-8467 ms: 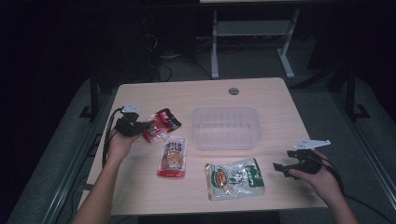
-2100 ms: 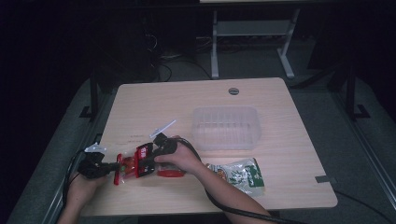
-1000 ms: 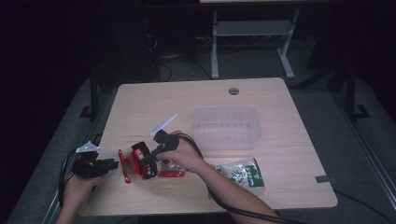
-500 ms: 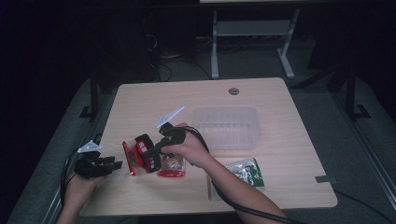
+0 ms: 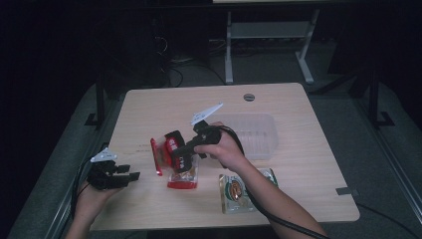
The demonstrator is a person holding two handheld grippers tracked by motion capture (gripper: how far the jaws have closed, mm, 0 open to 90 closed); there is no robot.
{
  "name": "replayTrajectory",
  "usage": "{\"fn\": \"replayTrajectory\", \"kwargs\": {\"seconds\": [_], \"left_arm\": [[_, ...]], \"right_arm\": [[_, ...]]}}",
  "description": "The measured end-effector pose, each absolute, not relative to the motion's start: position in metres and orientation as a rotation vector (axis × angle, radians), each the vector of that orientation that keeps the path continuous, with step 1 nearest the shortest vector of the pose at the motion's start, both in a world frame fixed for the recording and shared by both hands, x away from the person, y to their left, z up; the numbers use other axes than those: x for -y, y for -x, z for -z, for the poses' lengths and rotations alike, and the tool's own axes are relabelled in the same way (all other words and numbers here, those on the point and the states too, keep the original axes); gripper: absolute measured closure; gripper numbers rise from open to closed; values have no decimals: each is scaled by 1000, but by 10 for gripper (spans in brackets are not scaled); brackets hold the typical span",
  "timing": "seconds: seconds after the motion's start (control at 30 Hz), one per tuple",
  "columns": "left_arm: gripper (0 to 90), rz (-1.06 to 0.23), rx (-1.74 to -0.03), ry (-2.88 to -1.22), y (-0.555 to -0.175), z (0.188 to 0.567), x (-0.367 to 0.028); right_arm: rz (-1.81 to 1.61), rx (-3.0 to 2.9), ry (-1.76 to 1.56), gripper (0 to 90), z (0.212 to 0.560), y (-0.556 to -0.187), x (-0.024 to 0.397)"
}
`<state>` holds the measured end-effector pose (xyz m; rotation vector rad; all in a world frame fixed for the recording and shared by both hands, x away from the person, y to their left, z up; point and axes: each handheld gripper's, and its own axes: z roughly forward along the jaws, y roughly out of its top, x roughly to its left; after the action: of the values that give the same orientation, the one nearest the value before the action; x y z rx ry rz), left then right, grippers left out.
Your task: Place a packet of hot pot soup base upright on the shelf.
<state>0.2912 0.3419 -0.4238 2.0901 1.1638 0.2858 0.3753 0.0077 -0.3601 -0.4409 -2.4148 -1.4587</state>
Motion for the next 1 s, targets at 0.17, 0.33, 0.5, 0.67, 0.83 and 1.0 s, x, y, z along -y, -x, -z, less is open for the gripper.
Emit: {"fn": "replayTrajectory", "kwargs": {"seconds": [0.17,0.33,0.5,0.67,0.83,1.0], "left_arm": [[400,-261,-1136,-2109,-293,418,-327],[383,-253,-1119,-2114,-295,411,-314],[372,-235,-1119,-2133,-298,409,-305],[364,-215,-1110,-2128,-301,408,-296],[361,-217,-1102,-2118,-304,407,-286],[354,-229,-1072,-2122,-305,412,-281]], "right_arm": [[1495,2414,473,900,353,-377,18],[1532,2416,506,900,346,-377,44],[1550,2424,542,900,341,-376,70],[1585,2414,594,900,339,-376,94],[1617,2412,643,900,334,-374,118],[1638,2436,691,900,332,-372,141]]}}
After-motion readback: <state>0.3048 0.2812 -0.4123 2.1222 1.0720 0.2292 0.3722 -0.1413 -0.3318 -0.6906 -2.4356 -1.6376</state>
